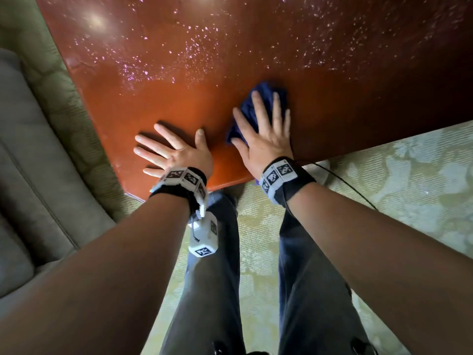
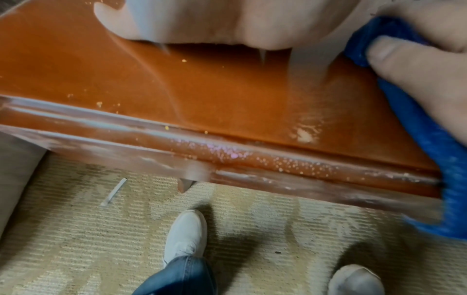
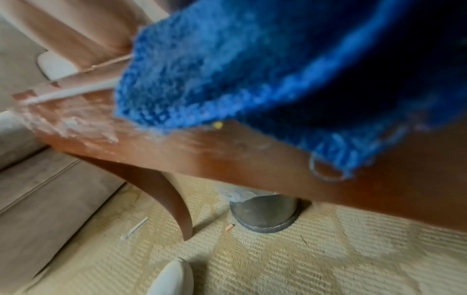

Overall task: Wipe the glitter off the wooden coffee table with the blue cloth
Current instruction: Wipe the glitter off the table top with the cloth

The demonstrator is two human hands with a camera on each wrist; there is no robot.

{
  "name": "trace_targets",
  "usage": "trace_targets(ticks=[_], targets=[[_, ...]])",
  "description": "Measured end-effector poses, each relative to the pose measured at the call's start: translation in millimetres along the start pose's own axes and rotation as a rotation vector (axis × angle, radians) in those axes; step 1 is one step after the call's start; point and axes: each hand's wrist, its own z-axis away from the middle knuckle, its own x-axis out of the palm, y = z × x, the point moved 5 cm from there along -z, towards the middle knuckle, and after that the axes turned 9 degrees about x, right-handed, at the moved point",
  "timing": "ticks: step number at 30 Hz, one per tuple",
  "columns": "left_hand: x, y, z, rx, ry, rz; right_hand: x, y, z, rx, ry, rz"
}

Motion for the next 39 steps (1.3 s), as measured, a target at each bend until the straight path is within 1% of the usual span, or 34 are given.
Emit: trace_targets(ticks=[3,5,8,10,12,14,15,16,17,19,20,21,22,23,24,27,28,29,30,32,33,34,36,37,39], targets=[[1.9,-2.7,-1.7,-0.011,0.038,-0.004,0.2,20.3,2.6,-0.108,0.013,-0.021],[2.1,3.8,4.5,-0.059,0.07,0.008,-5.7,55.4,0.0,-0.115,0.03,-0.031],[9.3,31.9,18.9,-0.194,0.091,0.107,-21.7,125.1,-10.2,-0.033,0.048,-0.022],[20.2,65.5,35.2,-0.257,0.08,0.159,-34.5,182.3,-24.6,0.047,0.066,0.0],[30.5,103.4,53.2,-0.257,0.054,0.177,-49.7,239.2,-47.0,0.153,0.109,0.021],[42.4,135.7,67.5,-0.231,0.014,0.183,-59.7,269.4,-61.5,0.279,0.115,0.016],[49.4,151.8,74.5,-0.217,-0.003,0.188,-60.6,270.6,-63.9,0.299,0.122,0.02],[55.2,163.5,80.0,-0.202,-0.01,0.192,-58.2,259.4,-61.0,0.275,0.131,0.024],[59.7,174.4,84.1,-0.192,-0.007,0.197,-53.9,241.1,-55.2,0.201,0.127,0.014],[63.4,183.5,87.6,-0.191,0.014,0.201,-39.3,192.0,-33.9,-0.032,0.065,-0.015],[65.7,185.1,88.9,-0.197,0.027,0.194,-33.6,176.7,-21.8,-0.131,0.031,-0.019],[65.9,185.1,88.7,-0.202,0.034,0.186,-31.1,170.8,-15.5,-0.194,0.017,-0.017],[66.1,185.0,88.6,-0.206,0.037,0.173,-31.9,176.4,-15.6,-0.225,0.016,-0.021],[65.0,183.6,87.6,-0.213,0.039,0.166,-35.0,188.1,-20.6,-0.228,0.025,-0.027],[64.4,182.4,87.2,-0.22,0.038,0.162,-38.5,206.3,-27.4,-0.19,0.025,-0.028],[63.8,184.9,87.6,-0.231,0.018,0.174,-60.0,291.2,-56.9,0.049,0.079,0.003],[63.5,184.9,88.5,-0.23,0.016,0.171,-66.0,317.0,-65.4,0.101,0.079,0.01],[63.4,185.3,89.5,-0.227,0.018,0.164,-71.2,333.9,-70.7,0.145,0.075,0.012],[62.8,185.0,89.8,-0.22,0.022,0.16,-73.1,339.3,-72.8,0.19,0.083,0.015],[62.7,185.6,90.3,-0.213,0.017,0.164,-70.2,322.7,-68.0,0.28,0.103,0.009],[63.1,185.3,90.1,-0.213,0.015,0.166,-66.5,303.6,-62.2,0.282,0.106,-0.009],[63.3,184.7,90.2,-0.212,0.016,0.165,-62.1,281.0,-54.1,0.236,0.096,-0.028],[64.1,183.8,90.0,-0.198,0.029,0.155,-50.4,243.1,-32.4,0.093,0.039,-0.033],[65.1,184.1,90.0,-0.183,0.035,0.151,-46.7,235.6,-24.4,0.039,0.021,-0.022],[67.1,183.6,90.8,-0.149,0.053,0.136,-47.4,240.8,-24.2,-0.021,0.01,-0.015]])
